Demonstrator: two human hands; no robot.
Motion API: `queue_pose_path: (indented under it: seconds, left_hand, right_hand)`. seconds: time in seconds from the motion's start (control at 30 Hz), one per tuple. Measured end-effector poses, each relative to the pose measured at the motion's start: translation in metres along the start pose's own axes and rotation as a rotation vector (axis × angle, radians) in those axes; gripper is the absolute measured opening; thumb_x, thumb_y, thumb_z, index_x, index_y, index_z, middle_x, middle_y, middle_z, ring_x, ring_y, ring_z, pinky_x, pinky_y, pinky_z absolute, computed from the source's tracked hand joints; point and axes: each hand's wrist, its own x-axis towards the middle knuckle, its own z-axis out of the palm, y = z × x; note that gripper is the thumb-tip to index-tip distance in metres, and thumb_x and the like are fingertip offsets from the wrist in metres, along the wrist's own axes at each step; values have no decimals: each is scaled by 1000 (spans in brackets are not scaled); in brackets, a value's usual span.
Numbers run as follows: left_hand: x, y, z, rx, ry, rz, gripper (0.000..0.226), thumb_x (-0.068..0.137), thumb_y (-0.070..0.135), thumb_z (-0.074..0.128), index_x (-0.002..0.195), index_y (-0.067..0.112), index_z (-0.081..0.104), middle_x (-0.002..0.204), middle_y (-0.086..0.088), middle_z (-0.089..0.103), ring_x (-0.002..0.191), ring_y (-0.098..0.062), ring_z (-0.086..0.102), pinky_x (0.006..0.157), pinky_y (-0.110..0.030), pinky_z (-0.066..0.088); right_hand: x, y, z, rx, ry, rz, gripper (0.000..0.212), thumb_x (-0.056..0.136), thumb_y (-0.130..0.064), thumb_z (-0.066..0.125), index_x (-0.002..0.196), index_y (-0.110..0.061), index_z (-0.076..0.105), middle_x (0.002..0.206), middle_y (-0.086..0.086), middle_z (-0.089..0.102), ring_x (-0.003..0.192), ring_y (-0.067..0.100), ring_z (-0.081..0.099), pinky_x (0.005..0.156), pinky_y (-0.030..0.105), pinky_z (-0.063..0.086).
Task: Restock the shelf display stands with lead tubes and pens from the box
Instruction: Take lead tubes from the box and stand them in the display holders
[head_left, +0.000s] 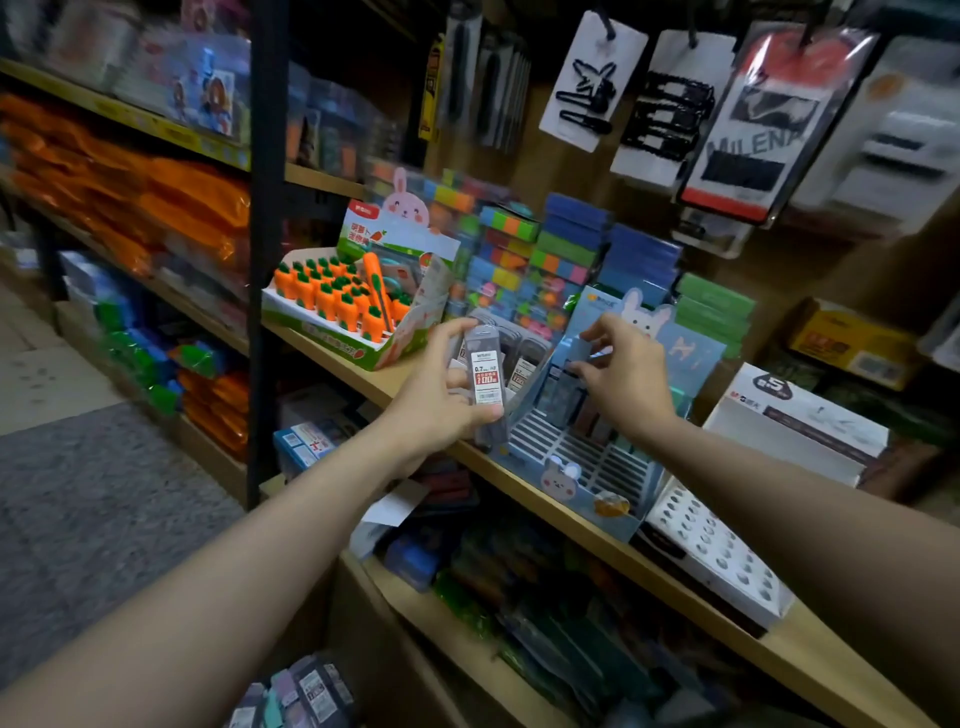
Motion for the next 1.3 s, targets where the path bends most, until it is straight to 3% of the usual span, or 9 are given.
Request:
queue_pose_path:
  seconds: [0.23, 0.5, 0.63, 0.77, 0.9, 1.03, 1.13, 1.2, 1.3]
  left_hand:
    - [1, 1, -1, -19, -15, -44, 86, 79, -7, 71, 131, 51, 35, 104, -15, 69, 67, -10, 67, 61, -29, 52]
    - [-1, 4, -5, -45, 66, -99, 96, 80, -8, 69, 145, 42, 19, 119, -13, 64, 100, -26, 68, 84, -47, 57]
    - [-1, 2, -1, -36, 96, -146, 68, 82, -8, 69, 134, 18, 33, 121, -16, 62, 100, -25, 65, 82, -44, 56]
    - [-1, -2, 1, 67, 77, -130, 45, 85, -1, 68, 126, 11, 52, 104, -5, 69, 93, -19, 65, 79, -31, 53]
    - [-2, -5, 1, 137, 77, -62, 26, 88, 3, 65, 112, 14, 65, 108, -3, 70, 106, -19, 63, 96, -33, 49]
    - [-3, -7, 5, 131, 47, -39, 22, 90, 4, 64, 108, 16, 66, 105, -1, 71, 102, -17, 64, 95, -31, 49]
    - [-4, -6, 9, 120, 53, -34, 21, 89, 7, 65, 108, 14, 65, 104, -2, 70, 100, -16, 64, 91, -28, 50]
    - [-3, -6, 8, 223, 148, -30, 28, 88, 14, 69, 115, 14, 62, 108, -3, 66, 103, -19, 62, 91, -32, 51]
    - [-7, -12, -1, 625, 269, 82, 41, 87, 25, 69, 125, 23, 53, 126, -1, 50, 118, -18, 47, 99, -35, 45]
  right_hand:
    - [7, -1, 15, 29, 37, 37, 26, 82, -10, 75, 98, -20, 58, 98, -2, 59, 83, 16, 64, 77, 38, 56]
    - [7, -4, 25, 6, -10, 74, 25, 81, -9, 77, 98, -15, 59, 94, 1, 58, 84, 21, 62, 76, 40, 54]
    - [2, 2, 32, -47, 31, 105, 28, 82, -10, 76, 107, -9, 63, 108, 11, 62, 89, 21, 59, 85, 39, 51]
    - [0, 1, 29, -119, -15, 83, 28, 88, -16, 69, 115, -11, 63, 114, 10, 57, 89, 28, 63, 90, 50, 49]
    - [-2, -17, 11, 3, 68, -14, 28, 93, -31, 62, 119, -18, 63, 106, -2, 56, 85, 14, 62, 81, 35, 54]
    - [-4, -48, 1, 261, -170, -104, 33, 90, -33, 66, 122, -26, 60, 98, -7, 65, 84, 5, 65, 72, 23, 57]
    - [-4, -57, 0, 204, -206, -206, 26, 86, -21, 72, 111, -28, 64, 100, -5, 67, 77, 0, 65, 67, 11, 51]
    - [5, -56, -4, 211, -148, -184, 24, 85, -21, 74, 106, -27, 66, 99, -6, 67, 78, 1, 66, 71, 19, 56]
    - [25, -48, -9, 252, -25, -60, 26, 84, -21, 75, 108, -25, 68, 103, -1, 66, 80, 14, 70, 76, 37, 60]
